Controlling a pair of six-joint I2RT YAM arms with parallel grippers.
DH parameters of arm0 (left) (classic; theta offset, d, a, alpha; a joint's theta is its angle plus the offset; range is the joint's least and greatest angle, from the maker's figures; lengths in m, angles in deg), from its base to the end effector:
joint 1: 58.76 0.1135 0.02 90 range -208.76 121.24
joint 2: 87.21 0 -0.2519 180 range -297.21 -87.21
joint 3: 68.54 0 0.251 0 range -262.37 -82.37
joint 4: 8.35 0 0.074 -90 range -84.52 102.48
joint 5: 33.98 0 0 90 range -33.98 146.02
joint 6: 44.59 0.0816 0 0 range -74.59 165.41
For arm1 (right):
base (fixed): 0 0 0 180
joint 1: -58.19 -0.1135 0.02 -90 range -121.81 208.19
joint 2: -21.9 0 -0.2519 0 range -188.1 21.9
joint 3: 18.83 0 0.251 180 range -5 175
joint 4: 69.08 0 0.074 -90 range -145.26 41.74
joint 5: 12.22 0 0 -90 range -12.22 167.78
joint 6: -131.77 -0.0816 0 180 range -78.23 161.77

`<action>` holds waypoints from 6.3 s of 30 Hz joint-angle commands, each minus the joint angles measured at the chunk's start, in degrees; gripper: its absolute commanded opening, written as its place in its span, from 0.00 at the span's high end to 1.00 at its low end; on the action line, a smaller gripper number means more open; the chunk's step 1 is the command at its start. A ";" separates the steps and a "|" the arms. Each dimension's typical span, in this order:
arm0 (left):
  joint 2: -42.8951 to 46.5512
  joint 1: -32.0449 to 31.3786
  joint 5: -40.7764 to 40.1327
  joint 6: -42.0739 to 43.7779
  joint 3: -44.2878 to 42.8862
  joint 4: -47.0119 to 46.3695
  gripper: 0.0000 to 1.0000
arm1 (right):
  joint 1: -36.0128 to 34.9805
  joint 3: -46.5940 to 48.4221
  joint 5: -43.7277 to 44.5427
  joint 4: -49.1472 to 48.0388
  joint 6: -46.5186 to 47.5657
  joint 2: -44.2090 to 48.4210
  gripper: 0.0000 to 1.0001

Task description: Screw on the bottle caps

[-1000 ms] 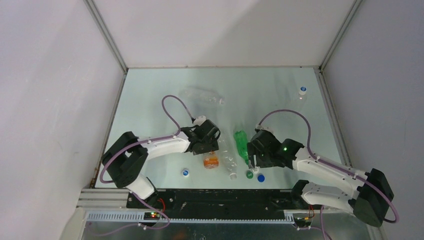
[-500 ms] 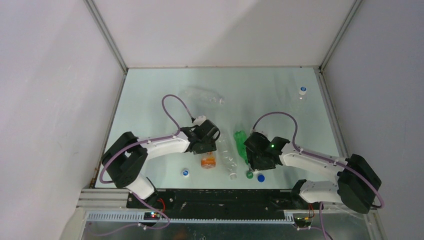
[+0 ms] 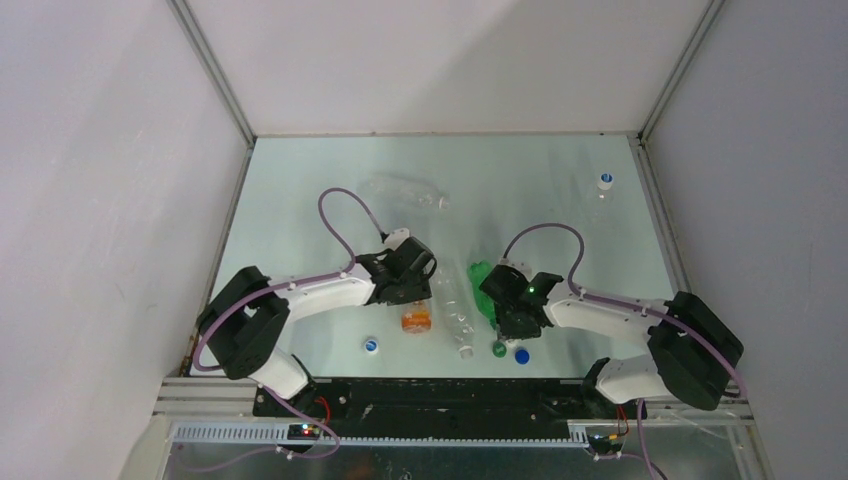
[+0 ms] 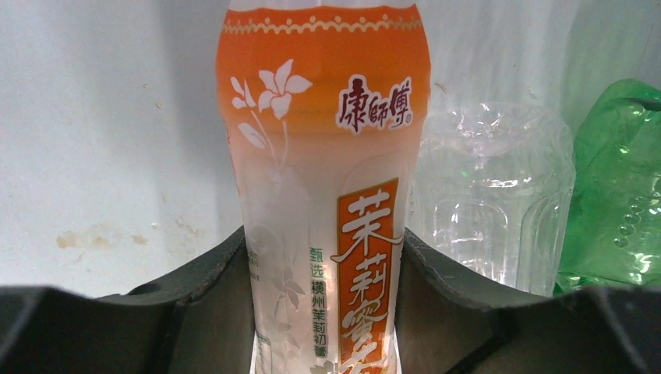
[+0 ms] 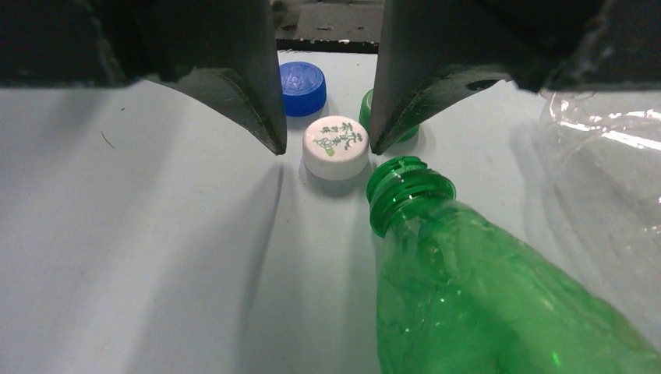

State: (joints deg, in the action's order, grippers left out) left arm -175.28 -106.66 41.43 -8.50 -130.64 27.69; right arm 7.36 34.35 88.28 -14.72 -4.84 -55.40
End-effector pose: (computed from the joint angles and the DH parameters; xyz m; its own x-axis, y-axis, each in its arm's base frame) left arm 0.2224 -0.2155 0.1203 -0.8649 -0.2092 -0.4562 -0.1021 0.9633 -0.2482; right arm 0.1533 0.1647 0.1055 -0.9624 -0.0500 -0.2670 -0.0581 0.9981 0.0225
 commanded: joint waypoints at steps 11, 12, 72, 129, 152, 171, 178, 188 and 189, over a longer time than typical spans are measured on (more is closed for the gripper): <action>1.64 1.42 0.27 2.11 1.41 -2.78 0.53 | -1.54 0.04 3.11 -2.26 -4.29 -5.91 0.63; 1.78 1.52 0.22 2.21 1.42 -2.79 0.53 | -1.57 -0.10 2.70 -2.40 -4.33 -6.06 0.70; 50.32 2.90 -0.99 65.84 17.22 -27.80 0.59 | 4.55 -0.44 2.48 -0.68 -2.59 2.57 0.45; 35.91 9.36 38.00 82.53 8.27 -17.43 0.69 | 10.78 11.43 -15.58 -9.64 37.93 33.58 1.00; 25.88 13.36 58.91 92.55 -5.55 0.88 0.67 | 26.81 17.81 -59.11 -14.65 65.03 31.74 1.00; 26.49 11.50 58.64 96.34 -11.64 11.01 0.68 | 24.88 18.82 -67.43 -18.84 68.18 29.71 1.00; 26.54 10.53 58.43 96.51 -12.23 12.61 0.68 | 24.51 18.77 -67.54 -17.96 70.27 30.70 1.00; 26.55 9.47 58.65 97.32 -13.93 14.64 0.68 | 22.10 18.80 -67.53 -18.52 72.24 29.74 1.00; 26.44 9.35 58.64 97.32 -14.12 14.84 0.68 | 21.69 18.81 -67.49 -18.18 72.81 29.57 1.00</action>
State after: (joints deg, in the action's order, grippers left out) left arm -150.04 -96.74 98.81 87.56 -141.79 42.10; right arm 30.33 50.98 21.73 -32.03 65.80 -25.32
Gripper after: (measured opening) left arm 0.569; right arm 0.346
